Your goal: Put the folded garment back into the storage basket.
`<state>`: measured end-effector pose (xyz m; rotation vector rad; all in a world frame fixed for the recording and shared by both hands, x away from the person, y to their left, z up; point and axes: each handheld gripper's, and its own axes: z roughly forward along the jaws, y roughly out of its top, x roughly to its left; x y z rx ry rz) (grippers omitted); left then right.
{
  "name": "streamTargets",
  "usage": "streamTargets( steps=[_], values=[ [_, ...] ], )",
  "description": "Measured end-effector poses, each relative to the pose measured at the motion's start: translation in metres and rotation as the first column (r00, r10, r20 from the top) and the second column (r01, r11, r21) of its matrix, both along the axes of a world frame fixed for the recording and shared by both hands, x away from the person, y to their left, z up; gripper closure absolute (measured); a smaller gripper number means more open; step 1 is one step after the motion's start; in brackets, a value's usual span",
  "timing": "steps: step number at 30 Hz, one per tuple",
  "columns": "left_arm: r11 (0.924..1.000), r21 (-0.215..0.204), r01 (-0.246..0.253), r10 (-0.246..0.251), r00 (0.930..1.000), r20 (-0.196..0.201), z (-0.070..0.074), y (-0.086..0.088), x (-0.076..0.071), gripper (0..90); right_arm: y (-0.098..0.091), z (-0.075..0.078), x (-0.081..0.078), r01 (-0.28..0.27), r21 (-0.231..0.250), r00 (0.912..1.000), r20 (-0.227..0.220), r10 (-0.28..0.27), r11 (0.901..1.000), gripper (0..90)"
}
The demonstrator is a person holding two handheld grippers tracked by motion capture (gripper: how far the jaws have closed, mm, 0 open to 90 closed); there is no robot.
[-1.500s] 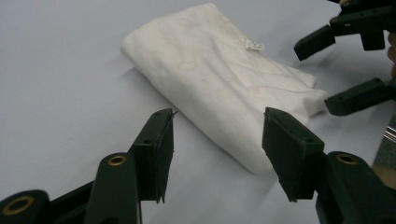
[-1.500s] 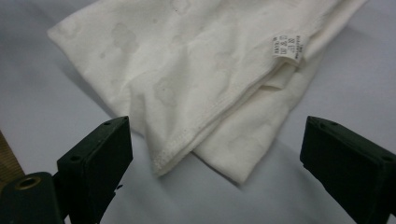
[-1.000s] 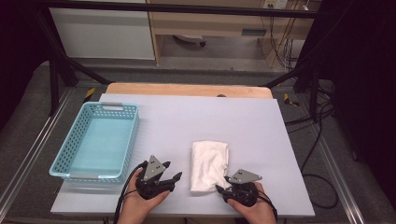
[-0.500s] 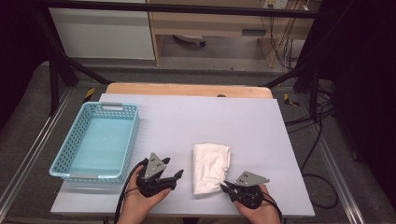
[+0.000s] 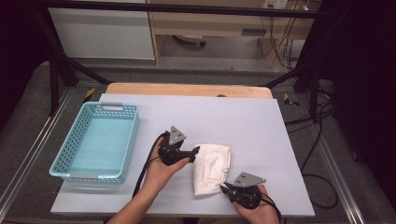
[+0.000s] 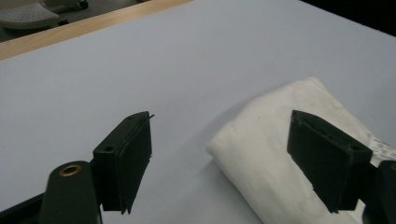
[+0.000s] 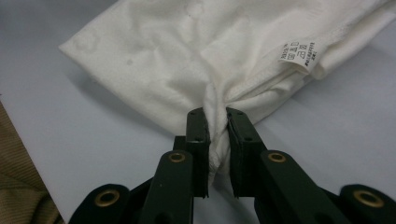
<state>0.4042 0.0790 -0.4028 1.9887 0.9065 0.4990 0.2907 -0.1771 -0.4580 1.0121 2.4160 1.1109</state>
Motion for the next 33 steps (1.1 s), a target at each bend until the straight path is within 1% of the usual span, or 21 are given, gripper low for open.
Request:
streamTargets(
  steps=[2, 6, 8, 11, 13, 14, 16, 19, 21, 22, 24, 25, 28, 29, 31, 32, 33],
  values=[
    [1.0000, 0.003, -0.007, 0.007, 0.9997, -0.021, -0.003, -0.004, 0.008, 23.4, 0.000, 0.000, 0.000, -0.002, -0.002, 1.0000, 0.003, 0.002, 1.0000, 80.5],
    [0.9995, 0.026, -0.019, 0.020, 0.9990, -0.041, -0.011, -0.009, 0.016, 25.5, 0.000, 0.000, 0.000, -0.006, -0.004, 1.0000, 0.003, 0.006, 1.0000, 80.3],
    [0.9991, 0.039, -0.016, 0.019, 0.9983, -0.056, -0.016, -0.011, 0.018, 27.0, 0.001, 0.000, 0.000, -0.008, -0.004, 1.0000, 0.006, 0.008, 1.0000, 80.3],
    [0.9988, 0.049, 0.005, -0.001, 0.9965, -0.083, -0.025, -0.016, 0.018, 27.4, 0.001, 0.000, 0.000, -0.010, -0.008, 0.9999, 0.011, 0.010, 0.9999, 80.3],
    [0.9980, 0.062, 0.013, -0.007, 0.9962, -0.087, -0.031, -0.018, 0.017, 27.7, 0.001, 0.000, 0.000, -0.010, -0.008, 0.9999, 0.011, 0.010, 0.9999, 80.2],
    [0.9984, 0.055, 0.015, -0.010, 0.9960, -0.088, -0.034, -0.017, 0.016, 27.9, 0.001, 0.000, 0.000, -0.010, -0.008, 0.9999, 0.011, 0.010, 0.9999, 80.2],
    [0.9995, 0.029, 0.015, -0.012, 0.9950, -0.099, -0.038, -0.016, 0.016, 30.0, 0.001, 0.000, 0.000, -0.011, -0.009, 0.9999, 0.011, 0.012, 0.9999, 80.2],
    [0.9996, -0.004, 0.027, -0.027, 0.9906, -0.134, -0.041, -0.016, 0.015, 33.4, 0.001, -0.001, 0.000, -0.013, -0.010, 0.9998, 0.013, 0.013, 0.9999, 80.1],
    [0.9992, -0.005, 0.040, -0.040, 0.9877, -0.151, -0.043, -0.018, 0.014, 33.7, 0.001, -0.001, 0.000, -0.011, -0.008, 0.9999, 0.012, 0.011, 0.9999, 80.1],
    [0.9990, -0.001, 0.046, -0.045, 0.9875, -0.151, -0.043, -0.020, 0.013, 33.9, 0.001, -0.001, 0.000, -0.011, -0.008, 0.9999, 0.012, 0.012, 0.9999, 80.1],
    [0.9988, 0.003, 0.050, -0.049, 0.9882, -0.145, -0.043, -0.022, 0.012, 38.0, 0.001, -0.001, 0.000, -0.013, -0.010, 0.9998, 0.013, 0.013, 0.9999, 80.1],
    [0.9987, 0.003, 0.052, -0.051, 0.9878, -0.147, -0.043, -0.023, 0.012, 38.0, 0.001, -0.001, 0.000, -0.013, -0.010, 0.9998, 0.013, 0.013, 0.9999, 80.1],
    [0.9965, 0.005, 0.084, -0.082, 0.9835, -0.161, -0.043, -0.029, 0.011, 44.0, 0.001, 0.000, 0.000, -0.014, -0.008, 0.9999, 0.010, 0.014, 0.9999, 80.1],
    [0.9958, 0.012, 0.091, -0.088, 0.9840, -0.155, -0.043, -0.031, 0.011, 46.1, 0.001, 0.000, 0.001, -0.014, -0.007, 0.9999, 0.008, 0.014, 0.9999, 80.1],
    [0.9955, 0.034, 0.089, -0.083, 0.9860, -0.144, -0.042, -0.034, 0.010, 48.4, 0.000, 0.000, 0.001, -0.015, -0.005, 0.9999, 0.007, 0.015, 0.9999, 80.1],
    [0.9954, 0.033, 0.090, -0.085, 0.9858, -0.145, -0.041, -0.034, 0.009, 49.7, 0.000, 0.000, 0.001, -0.015, -0.005, 0.9999, 0.007, 0.015, 0.9999, 80.2],
    [0.9959, 0.028, 0.086, -0.081, 0.9861, -0.145, -0.039, -0.034, 0.009, 56.0, 0.001, 0.000, 0.001, -0.020, -0.005, 0.9997, 0.014, 0.020, 0.9998, 80.4]
  ],
)
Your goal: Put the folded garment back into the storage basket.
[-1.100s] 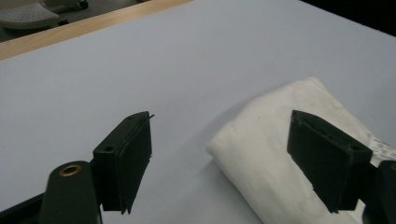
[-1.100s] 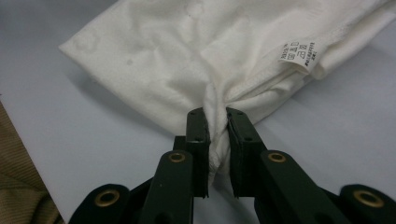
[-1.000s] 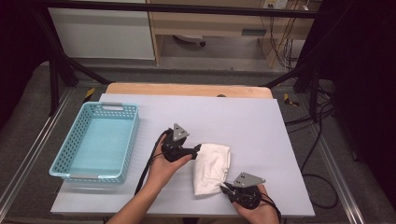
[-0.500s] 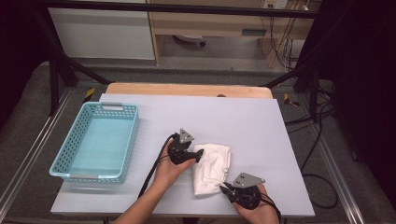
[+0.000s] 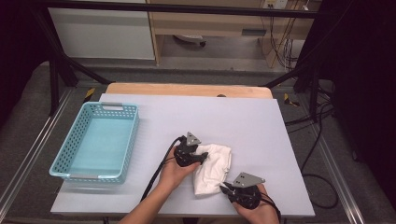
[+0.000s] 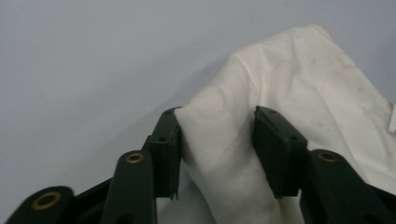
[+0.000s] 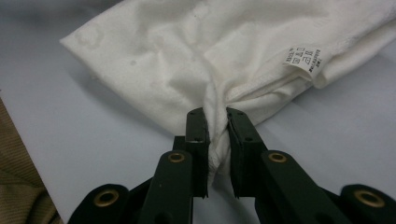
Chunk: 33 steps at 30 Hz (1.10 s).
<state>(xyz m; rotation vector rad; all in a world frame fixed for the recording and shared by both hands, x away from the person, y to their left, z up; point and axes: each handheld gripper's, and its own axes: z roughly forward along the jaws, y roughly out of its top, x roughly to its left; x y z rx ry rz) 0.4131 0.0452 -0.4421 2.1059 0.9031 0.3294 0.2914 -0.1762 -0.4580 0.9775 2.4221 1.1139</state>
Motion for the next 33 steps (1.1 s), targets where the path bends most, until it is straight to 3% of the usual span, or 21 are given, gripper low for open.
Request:
streamTargets(
  steps=[5, 8, 11, 14, 21, 25, 30, 33],
  values=[
    [0.9998, -0.020, 0.005, -0.005, 1.0000, 0.006, 0.007, 0.004, -0.001, 66.2, 0.003, 0.006, -0.001, -0.022, 0.047, 0.9995, 0.023, 0.021, 0.9987, 80.6],
    [0.9998, -0.019, 0.008, -0.007, 0.9999, 0.007, 0.011, 0.008, -0.002, 67.8, 0.007, 0.012, -0.003, -0.052, 0.053, 0.9967, 0.064, 0.049, 0.9972, 80.7],
    [0.9991, -0.041, -0.002, 0.003, 1.0000, 0.005, 0.019, 0.016, -0.002, 68.9, 0.012, 0.019, -0.002, -0.057, 0.063, 0.9956, 0.078, 0.052, 0.9964, 80.9],
    [0.9993, -0.037, -0.004, 0.005, 0.9997, 0.023, 0.029, 0.024, -0.001, 69.3, 0.019, 0.025, 0.000, -0.067, 0.072, 0.9942, 0.089, 0.061, 0.9952, 80.9],
    [0.9989, -0.038, -0.026, 0.028, 0.9981, 0.056, 0.056, 0.045, 0.002, 69.4, 0.036, 0.035, 0.011, -0.074, 0.106, 0.9953, 0.069, 0.067, 0.9916, 80.9],
    [0.9987, -0.035, -0.038, 0.040, 0.9970, 0.066, 0.067, 0.054, 0.003, 69.7, 0.046, 0.036, 0.020, -0.076, 0.102, 0.9963, 0.046, 0.072, 0.9919, 81.0],
    [0.9984, -0.030, -0.049, 0.051, 0.9945, 0.091, 0.080, 0.062, 0.002, 70.0, 0.056, 0.042, 0.028, -0.084, 0.108, 0.9958, 0.047, 0.079, 0.9907, 81.0],
    [0.9974, -0.035, -0.063, 0.066, 0.9943, 0.084, 0.085, 0.068, 0.004, 70.2, 0.061, 0.045, 0.033, -0.095, 0.099, 0.9945, 0.053, 0.090, 0.9905, 80.9]
  ],
)
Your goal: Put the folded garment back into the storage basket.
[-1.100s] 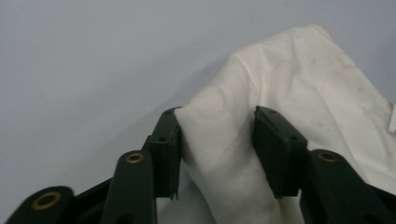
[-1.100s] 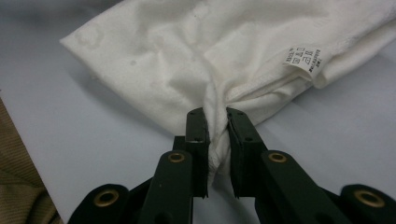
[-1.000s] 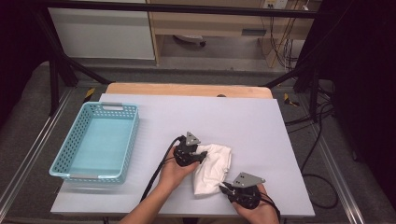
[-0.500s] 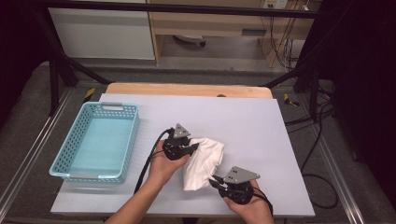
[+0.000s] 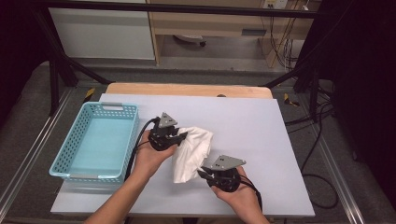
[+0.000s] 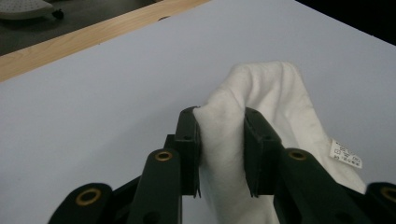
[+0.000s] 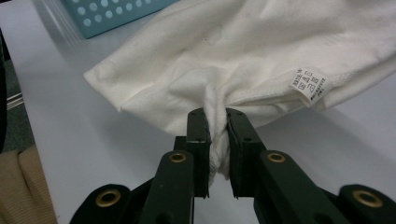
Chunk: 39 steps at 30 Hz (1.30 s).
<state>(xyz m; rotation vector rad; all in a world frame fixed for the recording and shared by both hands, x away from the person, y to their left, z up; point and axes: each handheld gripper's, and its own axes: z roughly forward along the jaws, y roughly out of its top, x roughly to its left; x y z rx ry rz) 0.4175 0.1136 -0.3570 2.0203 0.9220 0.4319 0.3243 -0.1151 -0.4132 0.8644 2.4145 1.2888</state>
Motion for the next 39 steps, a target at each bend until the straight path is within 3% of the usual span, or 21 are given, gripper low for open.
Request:
streamTargets(
  steps=[4, 14, 39],
  values=[
    [1.0000, 0.003, -0.005, 0.005, 1.0000, 0.001, 0.006, 0.007, 0.001, 70.6, 0.006, 0.001, 0.007, -0.011, 0.009, 0.9999, -0.009, 0.011, 0.9999, 80.9],
    [0.9997, 0.012, -0.023, 0.022, 0.9995, 0.020, 0.026, 0.027, 0.004, 70.7, 0.027, 0.018, 0.014, -0.049, 0.006, 0.9986, 0.021, 0.049, 0.9988, 80.9],
    [0.9974, 0.015, -0.070, 0.069, 0.9972, 0.028, 0.050, 0.066, 0.013, 70.6, 0.065, 0.042, 0.035, -0.112, 0.010, 0.9928, 0.043, 0.112, 0.9937, 80.9]
  ],
)
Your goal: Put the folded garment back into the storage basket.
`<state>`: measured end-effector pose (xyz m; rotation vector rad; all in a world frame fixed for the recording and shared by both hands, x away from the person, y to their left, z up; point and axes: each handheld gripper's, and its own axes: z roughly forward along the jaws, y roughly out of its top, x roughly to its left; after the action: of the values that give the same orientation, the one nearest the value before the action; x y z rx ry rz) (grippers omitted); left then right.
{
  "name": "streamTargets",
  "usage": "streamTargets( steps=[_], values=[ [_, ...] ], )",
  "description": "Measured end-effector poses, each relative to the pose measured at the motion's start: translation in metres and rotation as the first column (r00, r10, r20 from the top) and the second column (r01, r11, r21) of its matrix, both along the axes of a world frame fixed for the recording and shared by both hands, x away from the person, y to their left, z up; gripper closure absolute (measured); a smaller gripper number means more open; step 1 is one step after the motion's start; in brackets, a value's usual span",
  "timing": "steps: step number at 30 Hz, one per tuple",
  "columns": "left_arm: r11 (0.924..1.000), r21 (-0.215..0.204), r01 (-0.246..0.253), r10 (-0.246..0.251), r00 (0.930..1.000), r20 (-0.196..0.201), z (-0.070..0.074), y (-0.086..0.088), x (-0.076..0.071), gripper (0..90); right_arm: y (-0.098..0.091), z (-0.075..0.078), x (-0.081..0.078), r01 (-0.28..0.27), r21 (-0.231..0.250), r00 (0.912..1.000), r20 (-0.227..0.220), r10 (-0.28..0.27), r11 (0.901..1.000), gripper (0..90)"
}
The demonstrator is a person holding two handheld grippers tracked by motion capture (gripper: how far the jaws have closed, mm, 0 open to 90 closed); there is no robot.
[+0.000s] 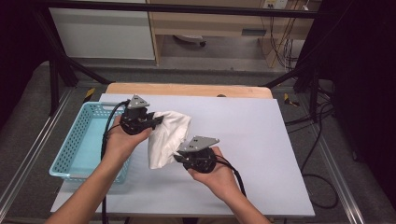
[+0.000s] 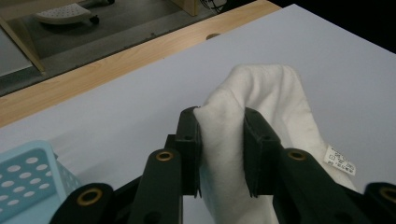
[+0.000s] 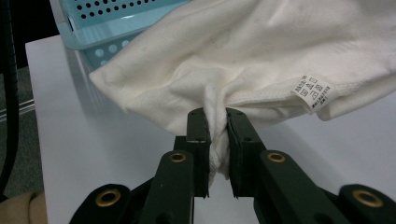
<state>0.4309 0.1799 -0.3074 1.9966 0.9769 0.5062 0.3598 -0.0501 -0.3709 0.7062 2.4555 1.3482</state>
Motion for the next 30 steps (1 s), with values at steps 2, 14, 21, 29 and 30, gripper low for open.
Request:
streamTargets(
  steps=[2, 14, 21, 29, 30],
  values=[
    [1.0000, -0.002, -0.005, 0.005, 1.0000, -0.002, 0.001, 0.003, 0.001, 70.6, 0.003, 0.001, 0.001, -0.002, 0.001, 1.0000, -0.001, 0.002, 1.0000, 80.9],
    [0.9997, -0.009, -0.022, 0.022, 0.9998, 0.000, 0.006, 0.018, -0.001, 70.5, 0.017, 0.007, 0.004, -0.026, -0.002, 0.9996, 0.007, 0.026, 0.9997, 80.9],
    [0.9995, -0.010, -0.032, 0.032, 0.9995, 0.003, 0.009, 0.028, -0.002, 70.5, 0.028, 0.010, 0.005, -0.042, -0.001, 0.9991, 0.011, 0.042, 0.9991, 80.9],
    [0.9980, -0.029, -0.057, 0.057, 0.9984, 0.003, 0.012, 0.045, -0.002, 70.4, 0.044, 0.014, 0.009, -0.063, -0.004, 0.9978, 0.020, 0.063, 0.9980, 80.9],
    [0.9976, -0.033, -0.060, 0.060, 0.9982, 0.005, 0.012, 0.047, -0.002, 70.4, 0.047, 0.014, 0.009, -0.065, -0.006, 0.9977, 0.021, 0.065, 0.9979, 80.9]
  ],
)
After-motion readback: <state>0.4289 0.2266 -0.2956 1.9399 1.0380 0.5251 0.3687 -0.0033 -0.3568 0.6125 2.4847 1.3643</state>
